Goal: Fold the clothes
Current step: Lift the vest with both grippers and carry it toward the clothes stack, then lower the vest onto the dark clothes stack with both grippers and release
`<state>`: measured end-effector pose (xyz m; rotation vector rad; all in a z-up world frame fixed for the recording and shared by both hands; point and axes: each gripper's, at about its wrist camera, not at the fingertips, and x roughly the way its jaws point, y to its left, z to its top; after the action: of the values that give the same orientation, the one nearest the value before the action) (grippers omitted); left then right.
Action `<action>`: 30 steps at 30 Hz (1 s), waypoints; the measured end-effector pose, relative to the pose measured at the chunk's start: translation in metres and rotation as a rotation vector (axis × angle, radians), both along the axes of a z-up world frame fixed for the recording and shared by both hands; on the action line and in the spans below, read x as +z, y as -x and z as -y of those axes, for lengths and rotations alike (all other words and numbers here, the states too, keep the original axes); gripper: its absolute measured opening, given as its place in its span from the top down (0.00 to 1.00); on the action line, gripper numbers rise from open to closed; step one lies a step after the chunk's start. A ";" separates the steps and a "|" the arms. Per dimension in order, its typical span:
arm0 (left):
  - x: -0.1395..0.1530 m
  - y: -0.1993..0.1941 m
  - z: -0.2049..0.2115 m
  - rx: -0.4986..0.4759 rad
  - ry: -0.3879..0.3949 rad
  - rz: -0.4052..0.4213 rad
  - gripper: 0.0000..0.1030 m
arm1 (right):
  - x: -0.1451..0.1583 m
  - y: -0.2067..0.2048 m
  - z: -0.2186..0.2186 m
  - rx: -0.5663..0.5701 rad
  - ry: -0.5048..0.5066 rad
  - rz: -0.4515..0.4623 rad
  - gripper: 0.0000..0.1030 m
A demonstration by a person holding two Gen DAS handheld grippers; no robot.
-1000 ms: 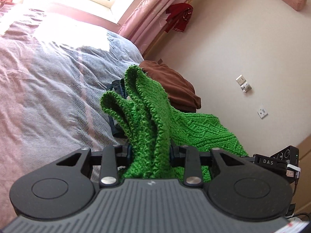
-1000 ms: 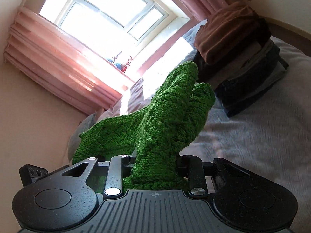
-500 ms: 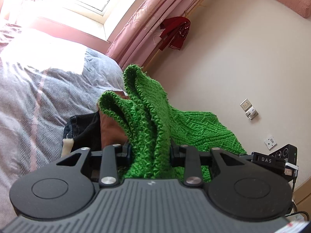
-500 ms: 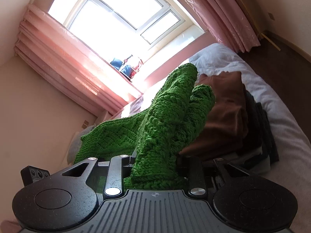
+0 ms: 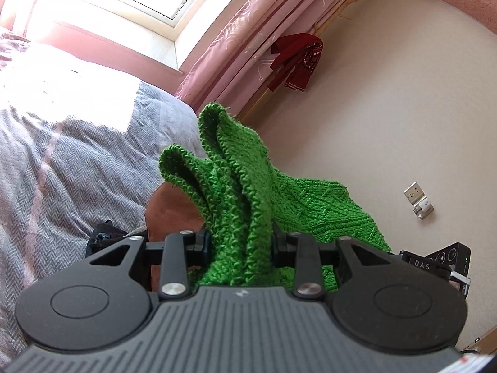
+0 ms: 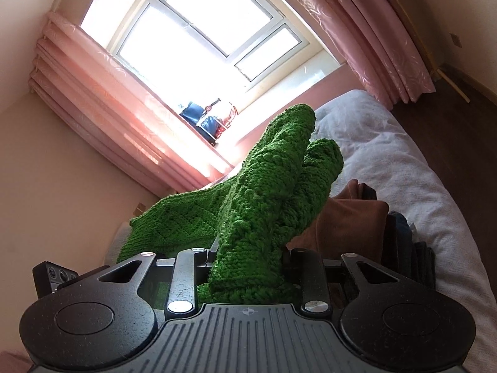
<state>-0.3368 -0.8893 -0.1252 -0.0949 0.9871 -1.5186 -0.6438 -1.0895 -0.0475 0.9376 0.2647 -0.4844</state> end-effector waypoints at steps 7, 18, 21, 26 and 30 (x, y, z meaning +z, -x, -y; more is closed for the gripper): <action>-0.046 -0.003 0.014 0.014 -0.042 0.025 0.69 | -0.039 -0.003 0.017 -0.037 -0.014 -0.057 0.69; -0.036 -0.010 -0.011 0.195 -0.063 0.157 0.56 | -0.004 0.027 -0.022 -0.361 0.232 -0.276 0.42; -0.015 0.006 -0.024 0.207 -0.024 0.224 0.57 | 0.013 0.010 -0.058 -0.323 0.455 -0.355 0.57; -0.010 0.069 -0.029 0.129 0.025 0.342 0.59 | -0.004 -0.026 -0.091 -0.194 0.657 -0.490 0.72; -0.040 0.112 -0.018 0.102 -0.014 0.538 0.59 | -0.045 -0.034 -0.104 -0.223 0.733 -0.579 0.72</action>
<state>-0.4485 -0.8717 -0.1653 0.2589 0.5512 -1.3417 -0.6099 -0.9851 -0.0920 0.0911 0.4644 -0.9772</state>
